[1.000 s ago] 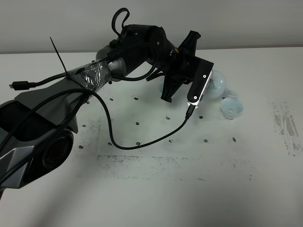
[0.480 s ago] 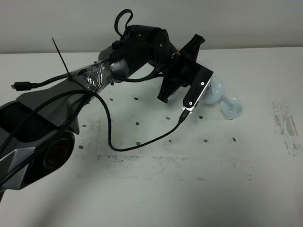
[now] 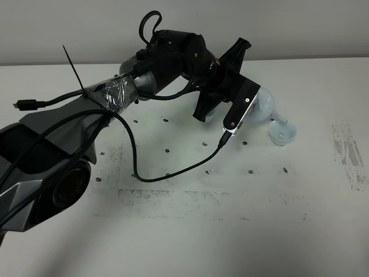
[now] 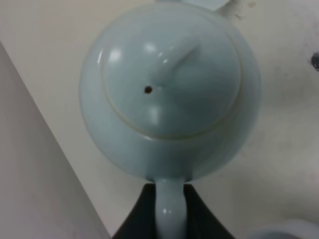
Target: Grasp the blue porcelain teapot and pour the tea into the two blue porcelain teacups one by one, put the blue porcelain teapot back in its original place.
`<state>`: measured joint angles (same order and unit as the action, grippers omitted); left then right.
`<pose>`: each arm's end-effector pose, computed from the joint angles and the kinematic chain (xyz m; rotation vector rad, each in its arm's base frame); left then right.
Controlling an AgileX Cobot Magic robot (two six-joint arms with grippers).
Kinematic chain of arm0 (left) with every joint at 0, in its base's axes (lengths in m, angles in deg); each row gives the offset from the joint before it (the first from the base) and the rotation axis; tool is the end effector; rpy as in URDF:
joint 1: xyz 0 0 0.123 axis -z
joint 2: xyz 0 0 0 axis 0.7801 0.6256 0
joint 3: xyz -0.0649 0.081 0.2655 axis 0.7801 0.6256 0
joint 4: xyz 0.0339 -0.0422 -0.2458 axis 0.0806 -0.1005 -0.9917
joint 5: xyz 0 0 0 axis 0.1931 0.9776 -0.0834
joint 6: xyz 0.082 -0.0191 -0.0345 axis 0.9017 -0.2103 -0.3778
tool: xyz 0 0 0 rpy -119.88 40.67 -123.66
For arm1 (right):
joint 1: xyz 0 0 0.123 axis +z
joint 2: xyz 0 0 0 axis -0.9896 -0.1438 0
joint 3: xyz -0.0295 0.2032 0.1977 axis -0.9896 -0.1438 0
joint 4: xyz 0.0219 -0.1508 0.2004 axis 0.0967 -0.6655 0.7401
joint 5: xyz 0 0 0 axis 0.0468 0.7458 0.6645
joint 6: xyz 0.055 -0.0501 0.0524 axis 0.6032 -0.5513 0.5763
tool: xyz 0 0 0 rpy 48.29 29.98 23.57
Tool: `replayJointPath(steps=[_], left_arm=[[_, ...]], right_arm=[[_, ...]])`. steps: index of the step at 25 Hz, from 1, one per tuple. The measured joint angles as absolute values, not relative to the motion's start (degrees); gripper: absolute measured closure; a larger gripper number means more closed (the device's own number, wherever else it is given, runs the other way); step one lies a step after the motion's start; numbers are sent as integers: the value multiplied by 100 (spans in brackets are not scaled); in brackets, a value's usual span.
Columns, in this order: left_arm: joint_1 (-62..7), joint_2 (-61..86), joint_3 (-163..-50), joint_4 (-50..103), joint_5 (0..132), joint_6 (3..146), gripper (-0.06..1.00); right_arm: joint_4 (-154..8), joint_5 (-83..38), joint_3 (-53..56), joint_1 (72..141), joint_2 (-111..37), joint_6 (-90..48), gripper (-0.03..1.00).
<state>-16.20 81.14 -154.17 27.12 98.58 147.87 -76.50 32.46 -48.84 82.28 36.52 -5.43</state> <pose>0.4517 -0.3321 0.1823 2.2047 0.9048 0.3646 -0.0114 0.0066 0.2795 -0.1537 2.0622 0.0228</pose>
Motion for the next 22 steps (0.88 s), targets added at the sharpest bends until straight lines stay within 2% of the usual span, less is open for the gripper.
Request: replayJointPath(steps=[22], left_arm=[[-1465, 8086, -15417, 3229, 9617, 15202, 94]], right_arm=[[-7767, 3246, -4884, 8228, 3652, -399, 45]])
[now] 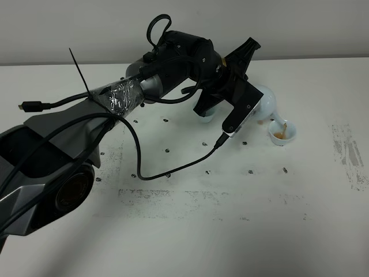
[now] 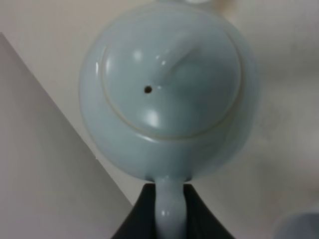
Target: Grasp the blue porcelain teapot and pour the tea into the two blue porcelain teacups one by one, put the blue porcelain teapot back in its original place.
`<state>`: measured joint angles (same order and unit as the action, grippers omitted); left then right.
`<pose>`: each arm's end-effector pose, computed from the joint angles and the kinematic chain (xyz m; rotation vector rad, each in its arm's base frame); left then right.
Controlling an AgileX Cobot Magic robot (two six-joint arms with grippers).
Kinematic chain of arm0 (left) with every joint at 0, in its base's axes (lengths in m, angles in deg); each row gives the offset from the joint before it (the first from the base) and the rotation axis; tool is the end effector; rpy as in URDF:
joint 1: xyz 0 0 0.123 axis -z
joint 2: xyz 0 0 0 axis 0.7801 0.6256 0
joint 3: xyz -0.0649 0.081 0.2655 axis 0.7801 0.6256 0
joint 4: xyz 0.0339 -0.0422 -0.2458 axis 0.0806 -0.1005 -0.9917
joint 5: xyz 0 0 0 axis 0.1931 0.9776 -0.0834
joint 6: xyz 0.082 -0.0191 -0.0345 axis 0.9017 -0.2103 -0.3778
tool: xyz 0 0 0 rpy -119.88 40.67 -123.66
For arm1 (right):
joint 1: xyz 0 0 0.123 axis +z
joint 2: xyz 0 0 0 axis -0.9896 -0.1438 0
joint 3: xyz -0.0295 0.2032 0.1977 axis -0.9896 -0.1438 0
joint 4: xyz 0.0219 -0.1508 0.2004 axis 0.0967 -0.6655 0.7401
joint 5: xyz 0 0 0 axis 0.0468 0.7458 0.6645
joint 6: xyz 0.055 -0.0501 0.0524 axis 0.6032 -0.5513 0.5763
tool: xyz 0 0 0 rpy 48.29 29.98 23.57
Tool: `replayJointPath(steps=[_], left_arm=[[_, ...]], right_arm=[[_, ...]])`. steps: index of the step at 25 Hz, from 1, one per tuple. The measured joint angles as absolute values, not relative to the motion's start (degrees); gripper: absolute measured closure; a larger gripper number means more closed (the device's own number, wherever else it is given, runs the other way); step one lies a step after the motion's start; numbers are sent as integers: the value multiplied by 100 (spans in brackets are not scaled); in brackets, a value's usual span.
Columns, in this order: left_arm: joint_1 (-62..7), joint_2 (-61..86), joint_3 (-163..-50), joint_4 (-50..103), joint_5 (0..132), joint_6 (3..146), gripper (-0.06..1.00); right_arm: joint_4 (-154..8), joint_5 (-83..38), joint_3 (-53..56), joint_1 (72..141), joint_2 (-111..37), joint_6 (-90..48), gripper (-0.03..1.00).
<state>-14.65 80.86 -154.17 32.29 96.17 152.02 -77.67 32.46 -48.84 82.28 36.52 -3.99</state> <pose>0.4475 -0.3413 0.1868 2.2593 0.7379 0.5037 -0.0114 0.0049 0.2794 -0.1258 2.0652 0.0138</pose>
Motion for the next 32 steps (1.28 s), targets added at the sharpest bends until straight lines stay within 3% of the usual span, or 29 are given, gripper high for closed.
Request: replayJointPath(steps=[32], left_arm=[[-1459, 8009, -15417, 3458, 9441, 15219, 94]], right_arm=[[-7787, 3242, -4884, 8228, 3652, -340, 45]])
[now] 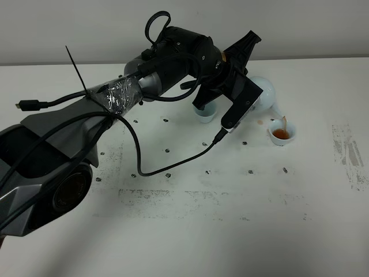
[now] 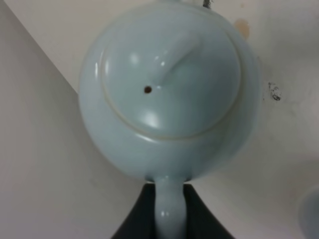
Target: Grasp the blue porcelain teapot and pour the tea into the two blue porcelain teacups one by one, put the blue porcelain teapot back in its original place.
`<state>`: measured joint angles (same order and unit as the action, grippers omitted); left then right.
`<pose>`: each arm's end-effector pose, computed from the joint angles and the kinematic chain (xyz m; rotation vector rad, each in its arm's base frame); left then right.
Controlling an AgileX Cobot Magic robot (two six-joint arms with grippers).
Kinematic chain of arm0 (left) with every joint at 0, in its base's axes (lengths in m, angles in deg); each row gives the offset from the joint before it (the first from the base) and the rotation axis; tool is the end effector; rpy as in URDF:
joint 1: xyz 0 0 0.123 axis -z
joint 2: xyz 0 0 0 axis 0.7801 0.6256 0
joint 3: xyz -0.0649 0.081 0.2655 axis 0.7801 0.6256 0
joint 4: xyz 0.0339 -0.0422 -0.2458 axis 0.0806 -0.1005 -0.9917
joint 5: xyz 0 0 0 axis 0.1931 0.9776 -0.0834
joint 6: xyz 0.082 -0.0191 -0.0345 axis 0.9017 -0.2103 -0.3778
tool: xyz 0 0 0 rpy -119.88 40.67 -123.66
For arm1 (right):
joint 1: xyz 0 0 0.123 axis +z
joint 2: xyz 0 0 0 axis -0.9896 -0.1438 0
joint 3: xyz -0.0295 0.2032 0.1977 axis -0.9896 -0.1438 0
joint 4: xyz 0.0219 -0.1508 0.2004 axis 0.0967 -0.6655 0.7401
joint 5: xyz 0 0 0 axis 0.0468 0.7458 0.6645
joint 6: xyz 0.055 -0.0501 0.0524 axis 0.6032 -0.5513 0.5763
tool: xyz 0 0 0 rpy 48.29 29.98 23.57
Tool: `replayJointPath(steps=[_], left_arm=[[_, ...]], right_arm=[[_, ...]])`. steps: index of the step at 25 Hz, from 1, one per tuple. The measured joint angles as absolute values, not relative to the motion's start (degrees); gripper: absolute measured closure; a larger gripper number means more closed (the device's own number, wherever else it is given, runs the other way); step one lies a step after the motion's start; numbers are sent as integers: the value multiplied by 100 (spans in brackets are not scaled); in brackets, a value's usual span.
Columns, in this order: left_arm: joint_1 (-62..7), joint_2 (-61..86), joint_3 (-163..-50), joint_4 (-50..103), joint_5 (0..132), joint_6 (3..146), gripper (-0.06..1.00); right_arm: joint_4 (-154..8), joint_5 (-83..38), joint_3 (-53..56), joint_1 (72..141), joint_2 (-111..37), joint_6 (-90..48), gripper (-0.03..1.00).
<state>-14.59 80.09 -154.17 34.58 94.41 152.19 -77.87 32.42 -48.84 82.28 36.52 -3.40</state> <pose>0.4492 -0.3405 0.1962 2.2423 0.7001 0.5707 -0.0113 0.0046 0.2794 -0.1148 2.0653 0.0160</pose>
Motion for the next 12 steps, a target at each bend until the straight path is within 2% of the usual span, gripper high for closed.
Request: replayJointPath(steps=[12], left_arm=[[-1459, 8009, -15417, 3458, 9441, 15209, 94]], right_arm=[[-7787, 3240, -4884, 8228, 3652, -333, 45]])
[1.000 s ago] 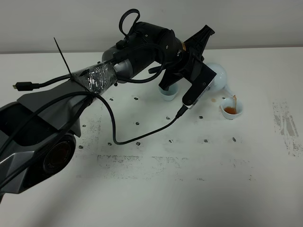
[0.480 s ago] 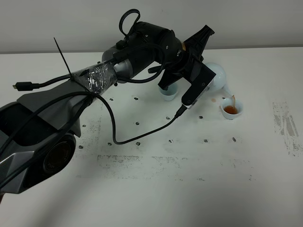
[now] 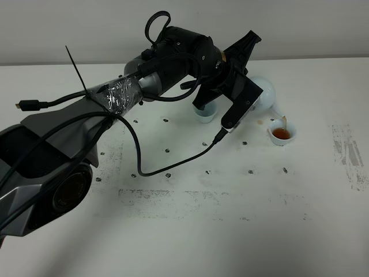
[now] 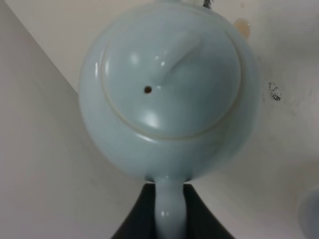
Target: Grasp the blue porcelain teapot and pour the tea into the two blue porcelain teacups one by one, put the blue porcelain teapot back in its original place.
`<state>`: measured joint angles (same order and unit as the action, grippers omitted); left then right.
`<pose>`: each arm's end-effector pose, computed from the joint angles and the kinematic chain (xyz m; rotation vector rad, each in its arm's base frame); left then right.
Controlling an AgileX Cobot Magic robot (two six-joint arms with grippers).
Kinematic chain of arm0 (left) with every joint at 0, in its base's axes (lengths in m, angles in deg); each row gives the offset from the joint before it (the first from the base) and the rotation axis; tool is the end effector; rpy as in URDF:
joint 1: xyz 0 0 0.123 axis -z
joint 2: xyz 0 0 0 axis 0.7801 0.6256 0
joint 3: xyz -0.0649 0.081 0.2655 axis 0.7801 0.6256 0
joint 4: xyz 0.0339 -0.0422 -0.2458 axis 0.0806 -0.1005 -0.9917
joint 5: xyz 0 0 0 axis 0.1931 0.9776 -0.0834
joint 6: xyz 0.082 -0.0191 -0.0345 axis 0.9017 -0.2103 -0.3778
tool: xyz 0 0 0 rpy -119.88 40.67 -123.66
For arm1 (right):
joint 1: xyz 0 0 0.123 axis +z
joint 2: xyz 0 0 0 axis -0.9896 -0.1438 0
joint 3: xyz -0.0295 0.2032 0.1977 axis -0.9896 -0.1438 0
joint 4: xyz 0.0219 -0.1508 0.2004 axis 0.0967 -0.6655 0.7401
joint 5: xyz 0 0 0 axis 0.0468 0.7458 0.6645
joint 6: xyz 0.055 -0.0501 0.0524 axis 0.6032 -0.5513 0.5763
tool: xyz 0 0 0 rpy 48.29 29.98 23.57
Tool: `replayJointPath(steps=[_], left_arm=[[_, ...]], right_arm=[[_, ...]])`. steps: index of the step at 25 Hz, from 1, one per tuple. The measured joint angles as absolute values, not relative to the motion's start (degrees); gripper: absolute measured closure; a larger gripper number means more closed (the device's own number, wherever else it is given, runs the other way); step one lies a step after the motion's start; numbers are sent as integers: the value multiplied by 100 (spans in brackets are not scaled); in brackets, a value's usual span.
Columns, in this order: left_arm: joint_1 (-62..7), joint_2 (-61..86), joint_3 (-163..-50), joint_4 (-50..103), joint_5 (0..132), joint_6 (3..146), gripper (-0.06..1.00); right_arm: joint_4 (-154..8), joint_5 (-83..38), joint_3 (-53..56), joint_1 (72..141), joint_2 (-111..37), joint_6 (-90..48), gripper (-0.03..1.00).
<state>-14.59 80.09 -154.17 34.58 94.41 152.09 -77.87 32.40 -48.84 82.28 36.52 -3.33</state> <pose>0.4492 -0.3405 0.1962 2.2415 0.7020 0.5698 -0.0113 0.0046 0.2794 -0.1135 2.0651 0.0167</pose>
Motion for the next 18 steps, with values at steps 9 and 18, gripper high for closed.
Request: replayJointPath(steps=[9, 18], left_arm=[[-1459, 8009, -15417, 3458, 9441, 15214, 94], [-1459, 8009, -15417, 3446, 9441, 15214, 94]], right_arm=[[-7787, 3240, -4884, 8228, 3652, -325, 45], [-7787, 3240, -4889, 8228, 3652, -325, 45]])
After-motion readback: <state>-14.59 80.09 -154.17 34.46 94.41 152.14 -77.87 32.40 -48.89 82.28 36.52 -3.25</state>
